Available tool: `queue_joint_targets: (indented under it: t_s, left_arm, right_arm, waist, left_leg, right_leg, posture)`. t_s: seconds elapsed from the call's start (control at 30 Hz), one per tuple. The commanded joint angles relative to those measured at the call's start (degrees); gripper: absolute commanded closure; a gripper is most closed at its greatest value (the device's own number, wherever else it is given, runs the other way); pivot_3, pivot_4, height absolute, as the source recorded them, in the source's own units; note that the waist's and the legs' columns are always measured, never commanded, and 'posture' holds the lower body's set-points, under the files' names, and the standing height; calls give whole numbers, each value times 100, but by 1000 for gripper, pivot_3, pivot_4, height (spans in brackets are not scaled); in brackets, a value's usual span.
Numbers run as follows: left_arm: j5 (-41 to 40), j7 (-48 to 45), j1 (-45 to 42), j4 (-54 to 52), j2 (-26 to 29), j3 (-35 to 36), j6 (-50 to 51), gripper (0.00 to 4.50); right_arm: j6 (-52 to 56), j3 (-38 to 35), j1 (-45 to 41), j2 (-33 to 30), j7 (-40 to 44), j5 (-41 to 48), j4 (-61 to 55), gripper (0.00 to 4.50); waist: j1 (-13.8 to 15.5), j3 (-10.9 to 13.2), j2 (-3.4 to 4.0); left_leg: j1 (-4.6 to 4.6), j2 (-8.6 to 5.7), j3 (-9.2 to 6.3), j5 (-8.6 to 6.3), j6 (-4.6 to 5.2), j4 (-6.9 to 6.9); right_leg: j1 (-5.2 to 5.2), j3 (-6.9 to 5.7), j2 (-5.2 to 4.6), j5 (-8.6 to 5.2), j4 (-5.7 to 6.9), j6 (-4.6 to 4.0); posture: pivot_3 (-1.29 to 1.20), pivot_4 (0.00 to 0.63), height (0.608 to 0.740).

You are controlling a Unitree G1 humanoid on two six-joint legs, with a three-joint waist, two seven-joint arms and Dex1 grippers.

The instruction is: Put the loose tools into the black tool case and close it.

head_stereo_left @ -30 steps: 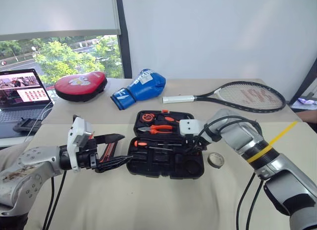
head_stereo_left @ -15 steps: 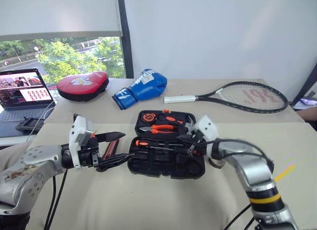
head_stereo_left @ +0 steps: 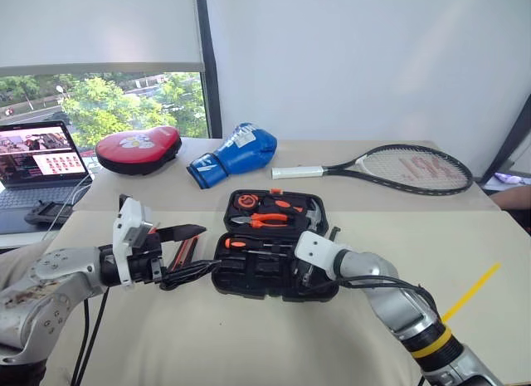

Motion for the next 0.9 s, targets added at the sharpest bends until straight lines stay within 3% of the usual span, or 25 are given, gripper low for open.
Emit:
queue_joint_targets:
  t_s: [0.03, 0.1, 0.2, 0.43, 0.57, 0.8, 0.9]
  left_arm:
    - [29, 508, 217, -9, -114, 471, -11, 0]
    - [127, 835, 308, 50, -215, 601, -10, 0]
    - [373, 1267, 362, 209, -333, 695, -69, 0]
    - [444, 2405, -121, 951, -181, 832, 1013, 0]
    - [987, 2827, -685, 1770, 142, 433, 1522, 0]
    - [1933, 2274, -1711, 3256, 499, -922, 1363, 0]
    - [2287, 2050, -2025, 3841, 440, -1366, 1174, 711]
  right_arm:
    - [-325, -1166, 412, 471, 605, 1836, -484, 4464]
    - [-79, -1695, 393, 502, 682, 2325, -932, 4464]
    - [343, -2151, 346, 289, 1060, 3152, -1480, 3719]
    - [1570, -3137, 548, -875, 1927, 5123, -2649, 1298]
    - [2055, -3771, 970, -1540, 2059, 5996, -3138, 32]
    - [2261, -4369, 1538, -1871, 1490, 6584, -3652, 32]
    - [2240, -4442, 1733, -1886, 1201, 6650, -3904, 0]
  waist:
    - [7, -1, -6]
    - [2, 16, 15]
    - [-11, 43, 43]
    - [66, 51, 44]
    - [146, 53, 37]
    - [145, 57, 30]
    - [143, 61, 24]
  left_leg:
    - [-8, 1, -1, -1, -1, 0]
    - [-24, 5, -6, -4, -4, -1]
    - [-50, 1, -2, -4, -3, -3]
    - [-69, 5, -5, -10, 6, -8]
    - [-97, 1, -5, -10, 7, -6]
    - [-110, -3, 0, -11, 10, -6]
    - [-118, -3, 0, -10, 9, -6]
  right_leg:
    - [1, 3, -2, 0, 1, -1]
    - [-13, 10, -5, 1, -1, -2]
    - [-43, 22, -15, 4, 2, -3]
    - [-63, 15, -28, 4, 3, -3]
    - [-84, 7, -33, 4, 1, -3]
    - [-92, -4, -46, 5, -3, -3]
    - [-100, -8, -47, 5, -2, -2]
  posture:
    - [0, 150, 740]
    - [0, 150, 740]
    - [0, 150, 740]
    - [0, 150, 740]
    - [0, 150, 740]
    - [0, 150, 740]
    - [0, 150, 740]
